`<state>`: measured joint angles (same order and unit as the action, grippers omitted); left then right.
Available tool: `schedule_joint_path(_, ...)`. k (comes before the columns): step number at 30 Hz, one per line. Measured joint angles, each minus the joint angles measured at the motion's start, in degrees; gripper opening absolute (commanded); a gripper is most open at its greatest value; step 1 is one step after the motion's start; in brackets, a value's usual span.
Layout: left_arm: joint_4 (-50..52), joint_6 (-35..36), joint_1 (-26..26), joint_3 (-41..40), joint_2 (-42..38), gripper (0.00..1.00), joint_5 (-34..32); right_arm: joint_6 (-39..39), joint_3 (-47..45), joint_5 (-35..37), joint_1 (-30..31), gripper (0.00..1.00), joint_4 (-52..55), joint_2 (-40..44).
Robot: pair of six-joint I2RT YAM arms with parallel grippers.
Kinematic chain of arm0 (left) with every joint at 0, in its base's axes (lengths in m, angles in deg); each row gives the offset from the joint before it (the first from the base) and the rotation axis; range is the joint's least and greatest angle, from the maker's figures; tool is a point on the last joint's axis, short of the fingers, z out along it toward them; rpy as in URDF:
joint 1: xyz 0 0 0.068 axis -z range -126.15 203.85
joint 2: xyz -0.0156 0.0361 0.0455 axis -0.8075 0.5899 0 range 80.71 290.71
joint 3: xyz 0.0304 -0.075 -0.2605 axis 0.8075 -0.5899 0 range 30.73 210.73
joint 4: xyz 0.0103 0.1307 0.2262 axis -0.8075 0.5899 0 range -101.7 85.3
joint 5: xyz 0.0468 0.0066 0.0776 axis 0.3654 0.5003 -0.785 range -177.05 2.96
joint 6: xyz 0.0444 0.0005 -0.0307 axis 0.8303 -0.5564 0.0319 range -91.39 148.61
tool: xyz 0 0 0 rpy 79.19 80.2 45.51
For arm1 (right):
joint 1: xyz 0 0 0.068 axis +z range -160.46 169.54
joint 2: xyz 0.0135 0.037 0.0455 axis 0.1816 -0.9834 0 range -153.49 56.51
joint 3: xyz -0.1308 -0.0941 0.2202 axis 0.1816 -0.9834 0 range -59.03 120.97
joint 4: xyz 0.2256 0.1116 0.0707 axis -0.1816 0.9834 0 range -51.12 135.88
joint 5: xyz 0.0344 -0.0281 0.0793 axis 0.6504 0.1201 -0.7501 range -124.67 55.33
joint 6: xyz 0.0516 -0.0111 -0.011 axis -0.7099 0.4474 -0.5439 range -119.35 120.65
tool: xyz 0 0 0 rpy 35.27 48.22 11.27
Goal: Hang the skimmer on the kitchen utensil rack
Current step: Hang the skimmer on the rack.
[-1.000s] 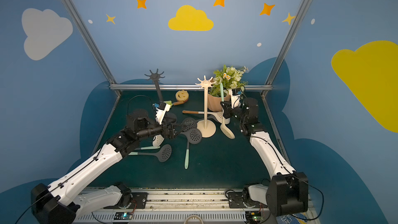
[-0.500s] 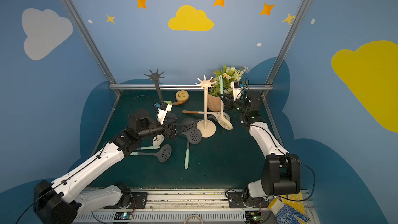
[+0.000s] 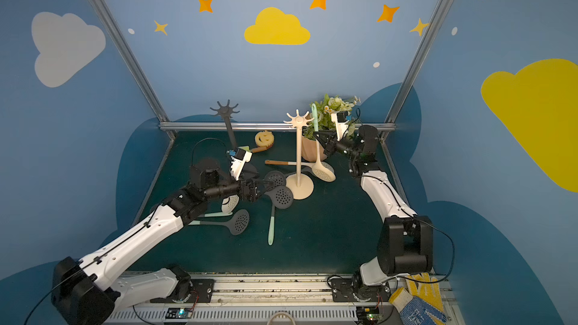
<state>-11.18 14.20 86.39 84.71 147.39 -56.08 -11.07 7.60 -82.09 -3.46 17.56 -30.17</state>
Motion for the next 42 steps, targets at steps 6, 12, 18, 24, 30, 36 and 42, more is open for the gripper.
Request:
schedule_joint_path(6,-0.2,-0.4,0.0,0.0,0.6,1.00,0.3,2.1,0.2,-0.7,0.5,0.03,0.7,0.0)
schedule_joint_path(12,-0.3,-0.7,0.0,0.0,1.0,1.00,0.5,4.8,1.0,-0.6,1.7,0.03,2.4,-0.1)
schedule_joint_path(18,-0.3,-0.9,0.1,0.0,1.0,1.00,0.5,7.2,1.0,0.0,2.6,0.03,4.2,-0.1)
schedule_joint_path(24,-0.3,-0.9,0.3,0.0,1.0,1.00,0.5,7.7,0.7,2.0,2.8,0.03,4.6,0.5)
schedule_joint_path(30,-0.3,-0.9,0.5,0.0,1.0,1.00,0.7,6.1,-0.5,3.5,2.4,0.03,3.1,1.2)
schedule_joint_path(36,-0.3,-0.9,0.5,0.0,1.0,1.00,0.7,5.5,-0.8,4.0,2.1,0.05,1.9,1.2)
schedule_joint_path(42,-0.3,-0.9,0.5,0.0,1.2,1.00,0.7,5.3,-1.0,4.3,1.9,0.05,1.8,1.6)
